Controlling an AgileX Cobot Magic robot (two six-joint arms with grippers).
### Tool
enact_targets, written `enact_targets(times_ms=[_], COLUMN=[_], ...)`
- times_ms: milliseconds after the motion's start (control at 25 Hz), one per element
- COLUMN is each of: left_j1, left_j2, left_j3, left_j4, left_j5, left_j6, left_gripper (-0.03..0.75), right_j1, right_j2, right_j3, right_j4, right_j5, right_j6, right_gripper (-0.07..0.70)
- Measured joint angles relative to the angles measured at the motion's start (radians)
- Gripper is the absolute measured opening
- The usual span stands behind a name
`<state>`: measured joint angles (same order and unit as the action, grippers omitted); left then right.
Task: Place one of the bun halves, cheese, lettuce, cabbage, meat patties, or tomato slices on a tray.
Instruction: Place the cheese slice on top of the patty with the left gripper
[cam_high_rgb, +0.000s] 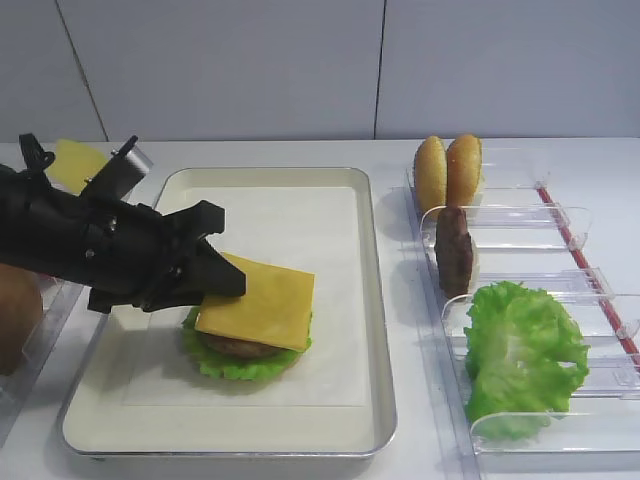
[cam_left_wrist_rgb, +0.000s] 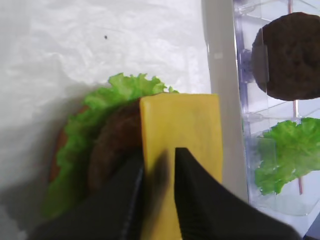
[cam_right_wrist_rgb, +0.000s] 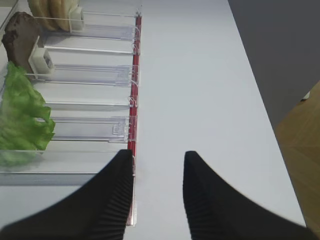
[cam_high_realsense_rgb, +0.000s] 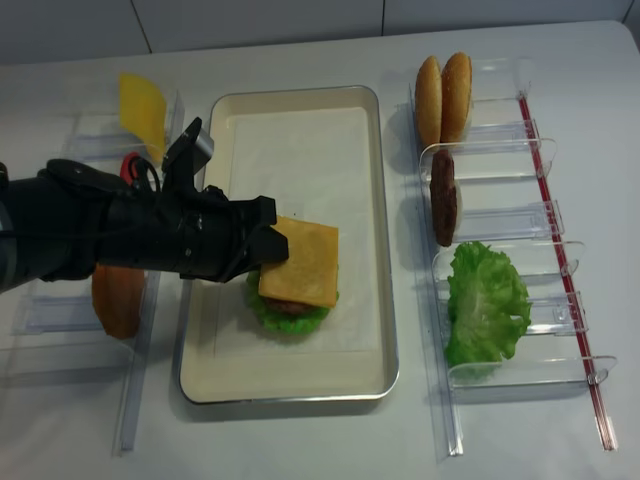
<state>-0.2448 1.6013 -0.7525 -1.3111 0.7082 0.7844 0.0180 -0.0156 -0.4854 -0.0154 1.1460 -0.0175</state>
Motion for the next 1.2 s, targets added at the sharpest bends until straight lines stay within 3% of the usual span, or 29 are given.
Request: enact_targets(times_ms=[1200], left_j1=[0.026], left_j2=[0.0], left_j3=[-0.018], left_j4=[0.048], left_j5=[0.057], left_j6=[-0.045], left_gripper=[0.171], right_j1=[0.0], right_j2=[0.0], right_j3=[0.0], right_j4=[0.0], right_j5=[0.0], right_j6=[-0.002], right_gripper=[0.268])
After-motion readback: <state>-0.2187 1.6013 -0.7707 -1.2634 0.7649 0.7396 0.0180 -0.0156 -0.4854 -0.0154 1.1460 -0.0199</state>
